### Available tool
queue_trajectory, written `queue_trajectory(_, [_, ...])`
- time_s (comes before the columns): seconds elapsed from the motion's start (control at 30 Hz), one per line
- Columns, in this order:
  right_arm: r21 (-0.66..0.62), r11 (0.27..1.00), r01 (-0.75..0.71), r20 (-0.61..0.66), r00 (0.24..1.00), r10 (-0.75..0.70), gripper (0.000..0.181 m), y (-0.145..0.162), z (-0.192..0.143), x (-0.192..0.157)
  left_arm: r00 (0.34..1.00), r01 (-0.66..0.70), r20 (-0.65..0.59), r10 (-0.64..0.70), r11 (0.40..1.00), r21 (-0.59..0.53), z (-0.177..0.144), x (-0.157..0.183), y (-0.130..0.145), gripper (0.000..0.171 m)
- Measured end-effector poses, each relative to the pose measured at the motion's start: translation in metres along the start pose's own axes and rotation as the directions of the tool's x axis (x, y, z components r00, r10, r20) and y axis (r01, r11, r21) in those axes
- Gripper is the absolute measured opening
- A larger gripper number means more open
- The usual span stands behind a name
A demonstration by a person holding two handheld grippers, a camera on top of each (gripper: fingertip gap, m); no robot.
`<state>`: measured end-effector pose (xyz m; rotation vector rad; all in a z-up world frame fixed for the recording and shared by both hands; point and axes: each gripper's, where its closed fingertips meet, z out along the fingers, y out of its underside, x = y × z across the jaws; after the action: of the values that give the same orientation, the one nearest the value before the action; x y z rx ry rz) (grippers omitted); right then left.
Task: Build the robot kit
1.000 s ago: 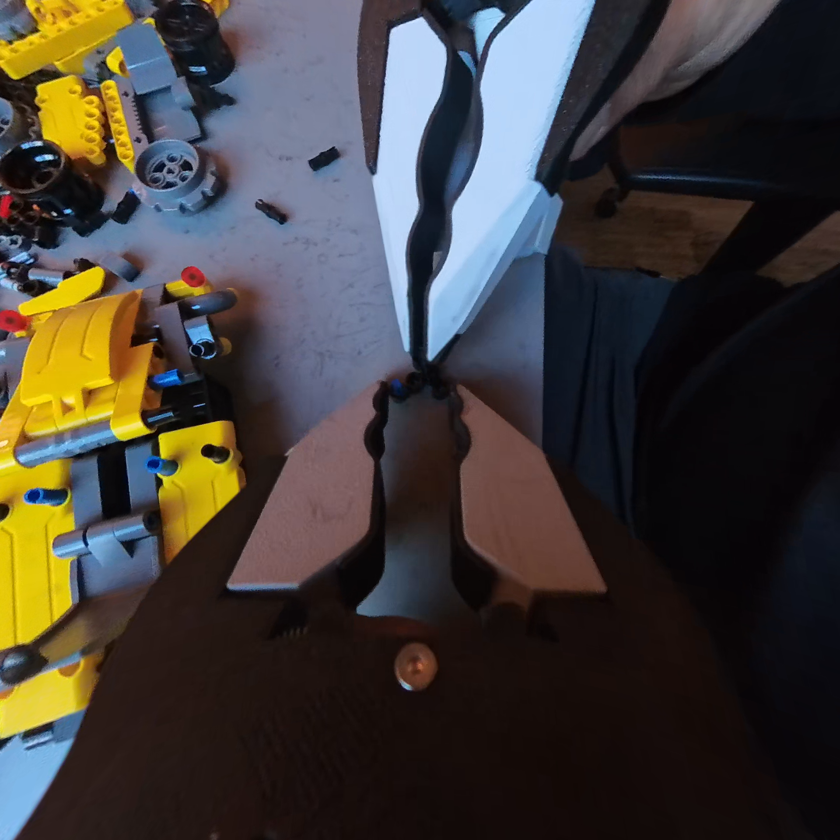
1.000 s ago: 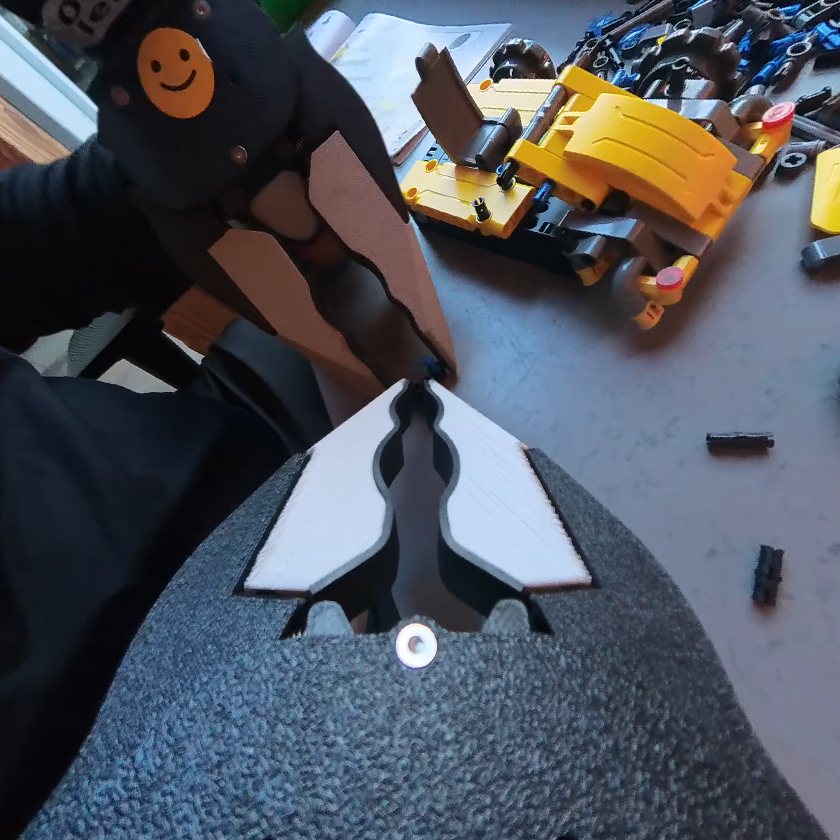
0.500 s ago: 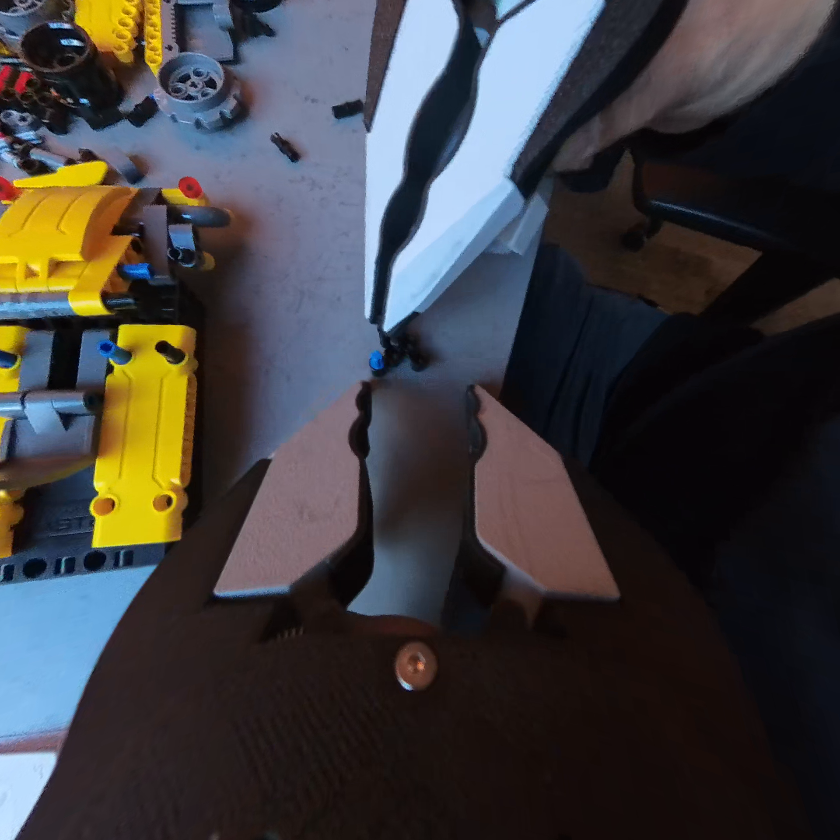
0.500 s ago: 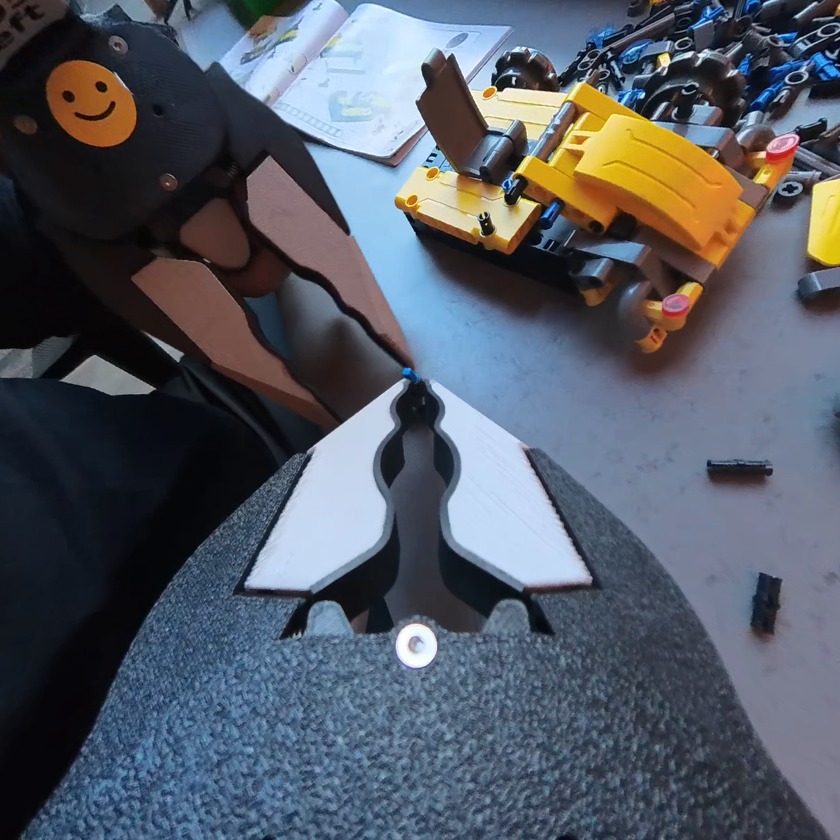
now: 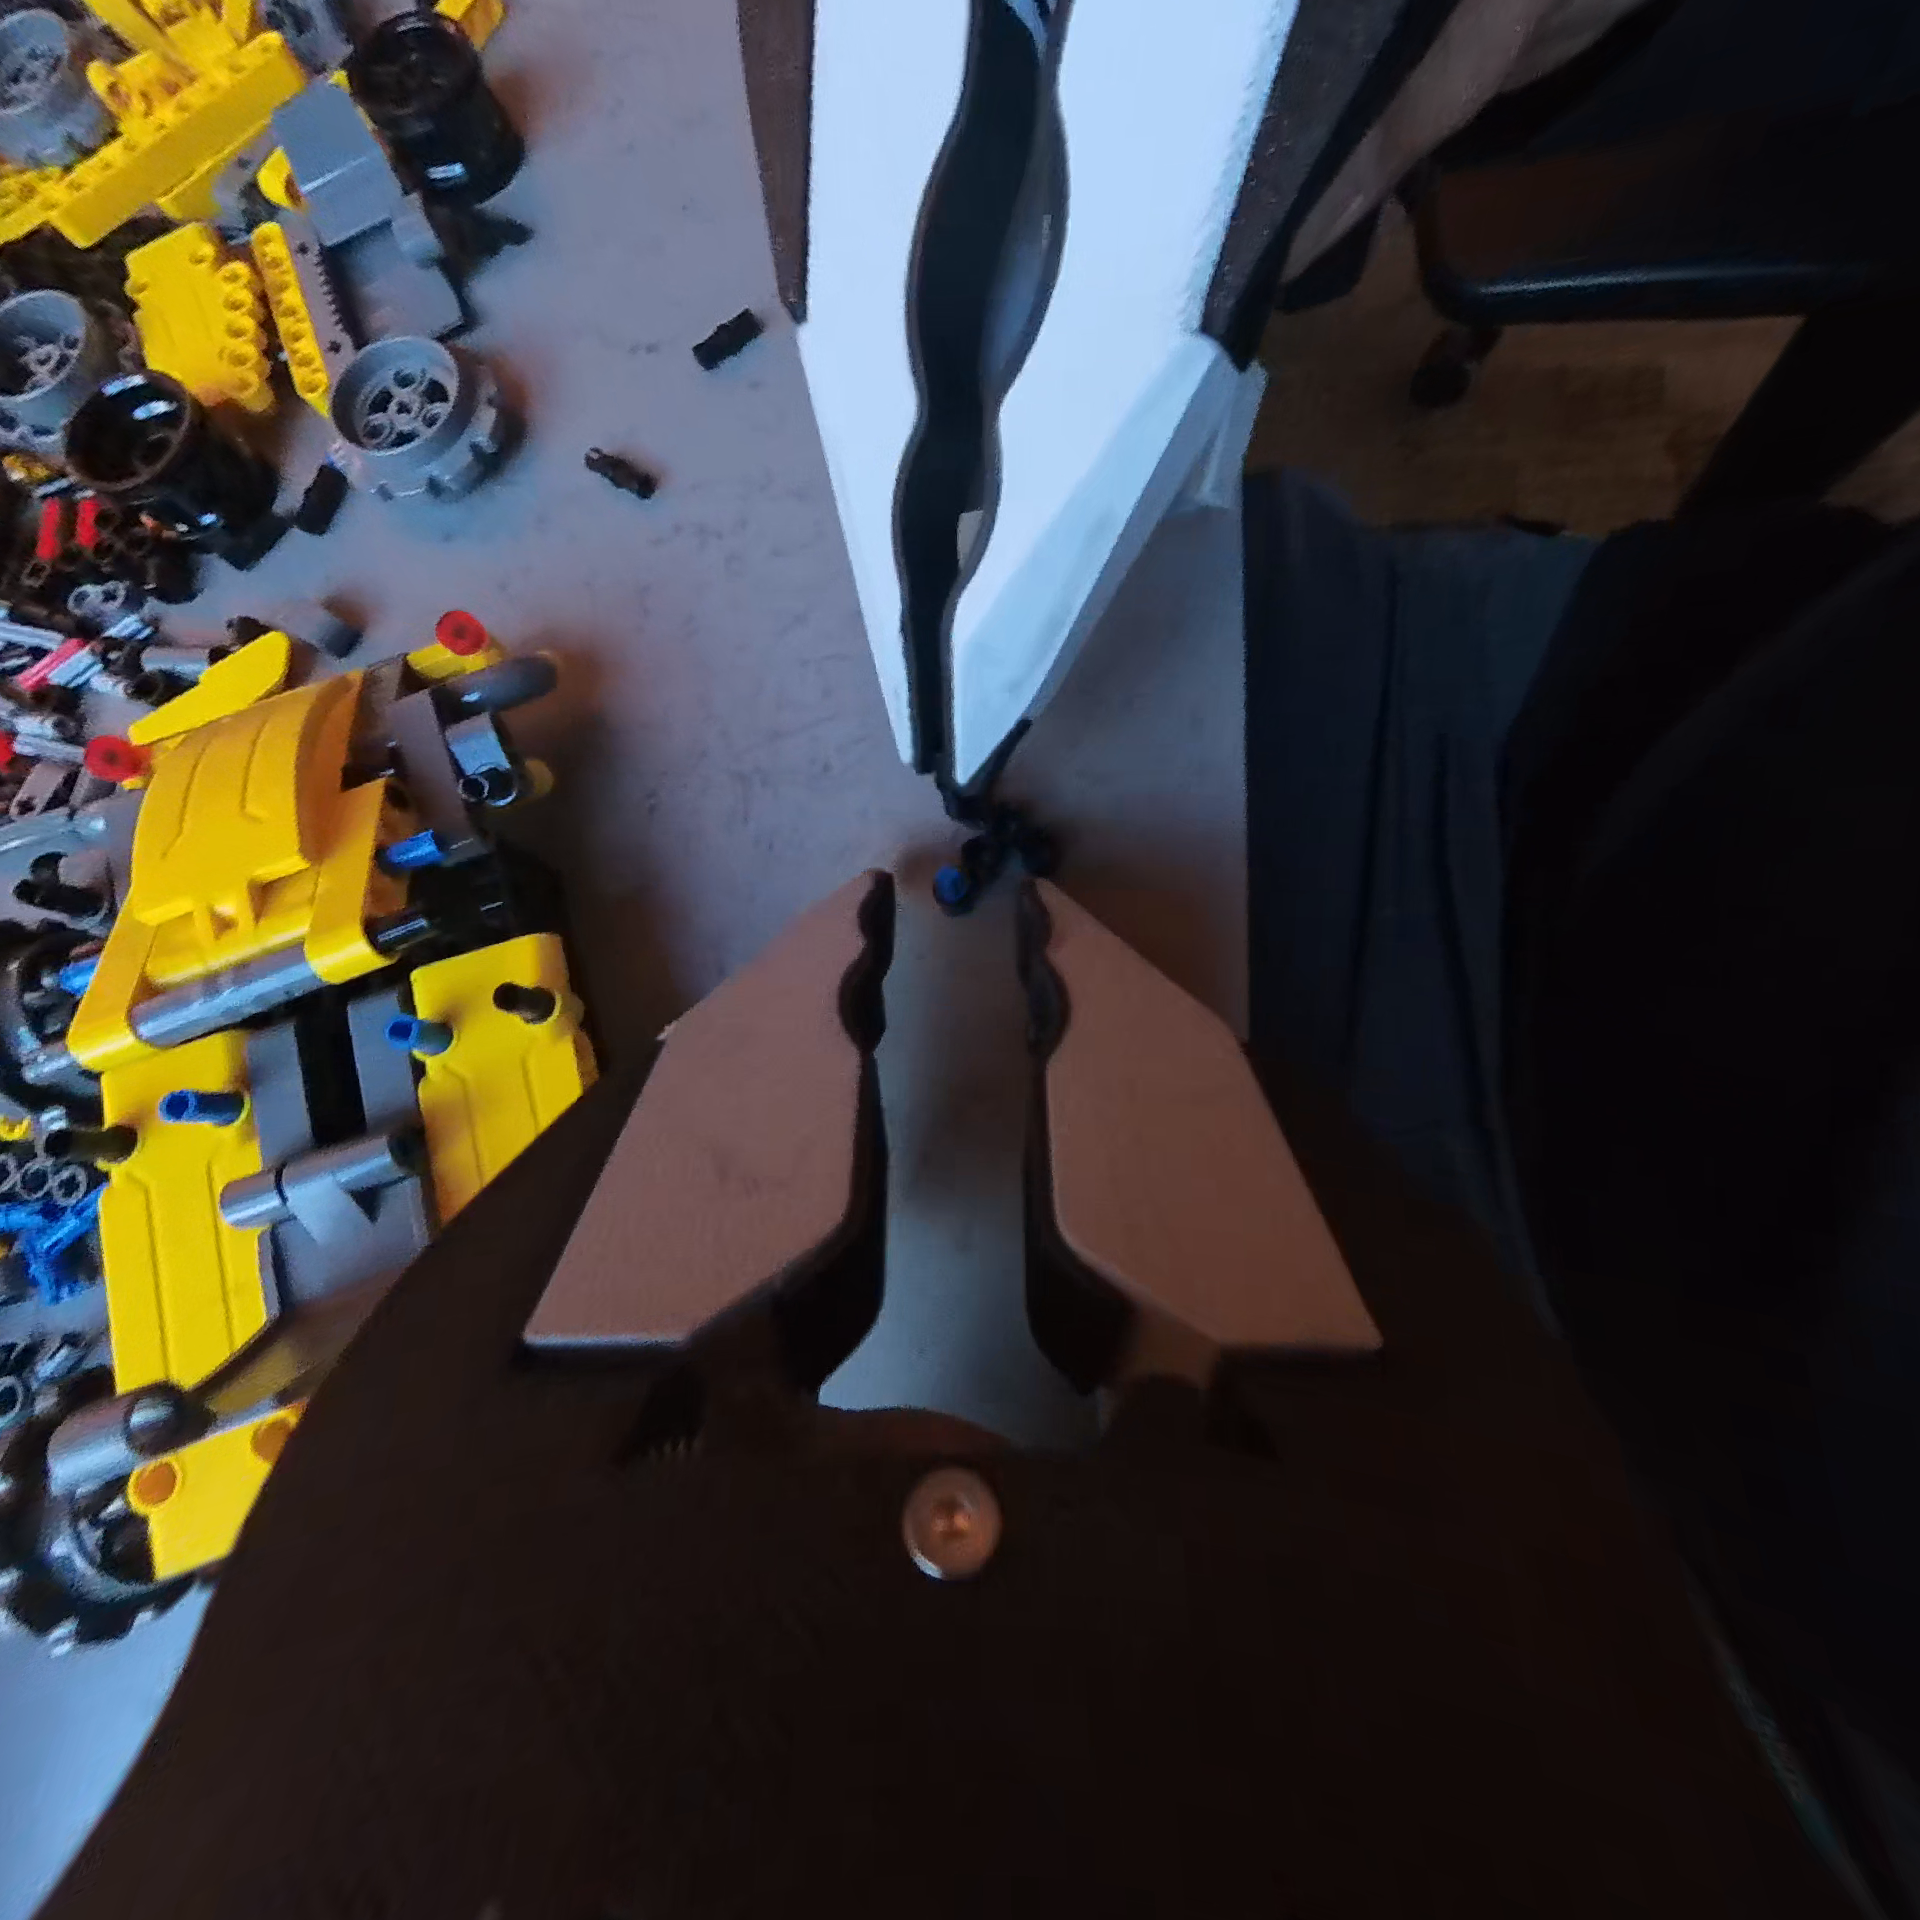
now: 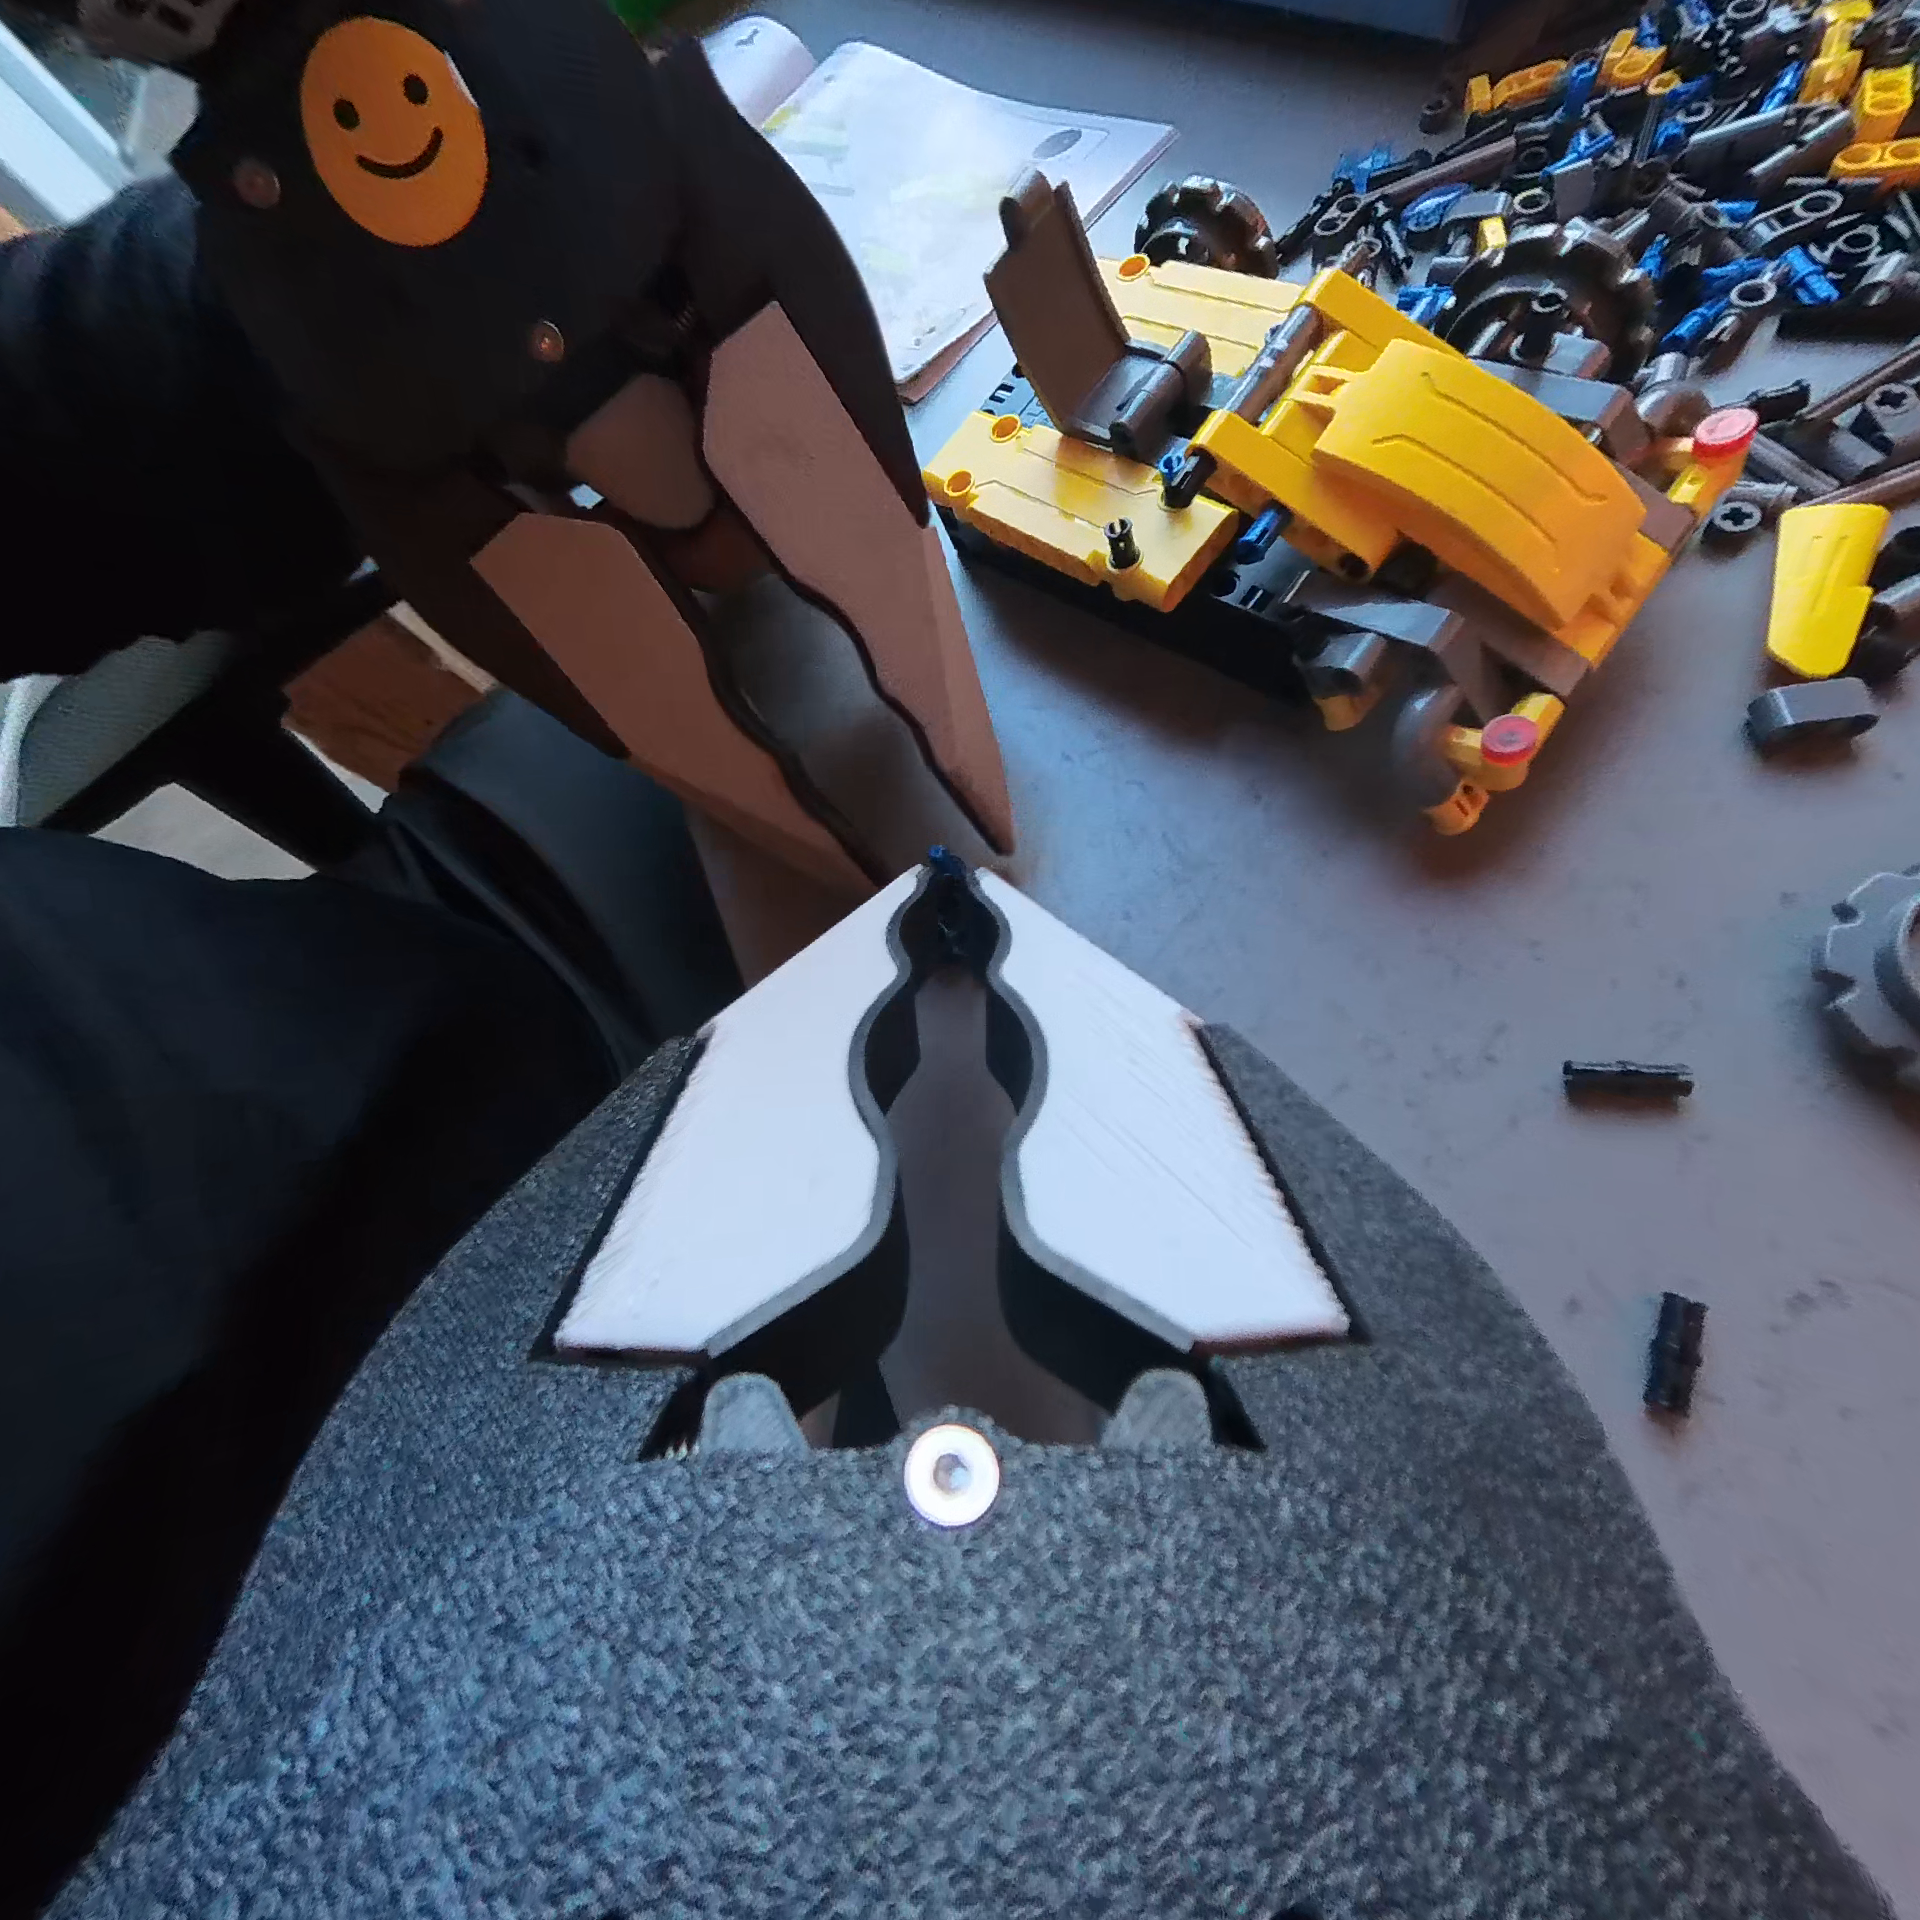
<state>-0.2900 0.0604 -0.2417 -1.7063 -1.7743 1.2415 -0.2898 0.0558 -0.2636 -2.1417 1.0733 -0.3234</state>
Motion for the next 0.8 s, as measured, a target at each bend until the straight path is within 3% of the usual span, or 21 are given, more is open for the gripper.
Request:
queue_trajectory(0.17, [-0.018,1.000,0.019,0.023,1.000,-0.019,0.004,0.002,0.000,-0.004,0.995,0.073,-0.076,-0.070,0.997,0.034,0.000,0.002,0.002,0.004])
queue_trajectory(0.57, [-0.071,0.996,0.057,-0.014,0.998,-0.058,0.004,0.003,0.009,-0.005,0.988,0.154,0.024,-0.155,0.987,0.033,-0.003,0.003,0.005,0.004])
queue_trajectory(0.8, [-0.084,0.995,0.059,-0.006,0.998,-0.060,0.005,0.005,0.013,-0.008,0.986,0.167,0.019,-0.168,0.985,0.034,-0.003,0.003,0.005,0.004])
